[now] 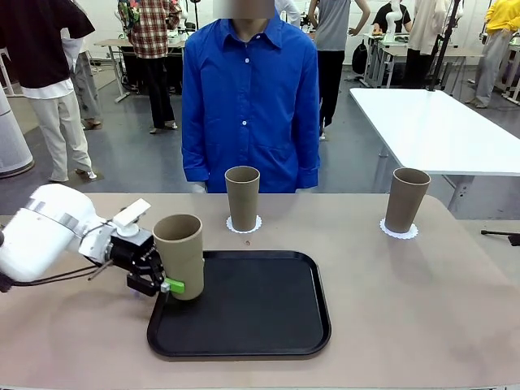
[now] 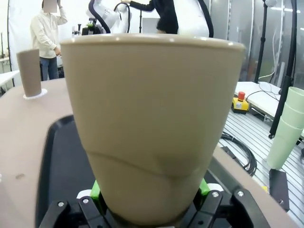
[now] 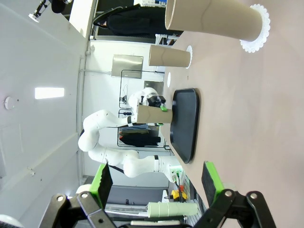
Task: Place coasters on the table and set cups on them.
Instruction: Take one Reusable plastic cup from the Flat Tray and place it on a coaster set by the human.
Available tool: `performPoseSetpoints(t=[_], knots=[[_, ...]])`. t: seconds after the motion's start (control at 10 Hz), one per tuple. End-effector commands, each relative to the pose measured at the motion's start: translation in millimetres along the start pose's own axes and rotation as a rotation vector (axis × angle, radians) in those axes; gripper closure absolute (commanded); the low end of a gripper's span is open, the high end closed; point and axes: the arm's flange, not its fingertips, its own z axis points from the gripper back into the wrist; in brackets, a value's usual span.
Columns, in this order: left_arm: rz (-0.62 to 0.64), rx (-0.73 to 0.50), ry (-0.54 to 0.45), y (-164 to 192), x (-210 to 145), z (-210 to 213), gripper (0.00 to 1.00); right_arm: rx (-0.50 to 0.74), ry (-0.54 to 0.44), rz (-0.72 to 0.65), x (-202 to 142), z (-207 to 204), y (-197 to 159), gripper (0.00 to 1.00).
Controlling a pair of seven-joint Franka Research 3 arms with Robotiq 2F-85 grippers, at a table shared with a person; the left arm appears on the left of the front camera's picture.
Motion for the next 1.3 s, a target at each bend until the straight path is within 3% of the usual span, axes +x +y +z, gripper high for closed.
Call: performPoseSetpoints(t=[0.0,0.6,0.8,1.0,1.1,1.2], knots=[[0.000,0.044,0.008,-21,59,23,0.77,-0.009,0.005,-0.007,0,0,0,0.00],[0.043,0.108,0.032,-31,158,64,0.77,-0.009,0.005,-0.007,0,0,0,0.00],[0.033,0.107,0.027,-42,162,65,0.77,-0.009,0.005,-0.007,0,0,0,0.00],[0.030,0.117,0.035,-27,159,65,0.77,-0.009,0.005,-0.007,0,0,0,0.00],[0.025,0.118,0.035,-31,162,65,0.19,-0.009,0.005,-0.007,0,0,0,0.00],[0.043,0.161,0.021,-19,138,96,0.19,-0.009,0.005,-0.007,0,0,0,0.00]])
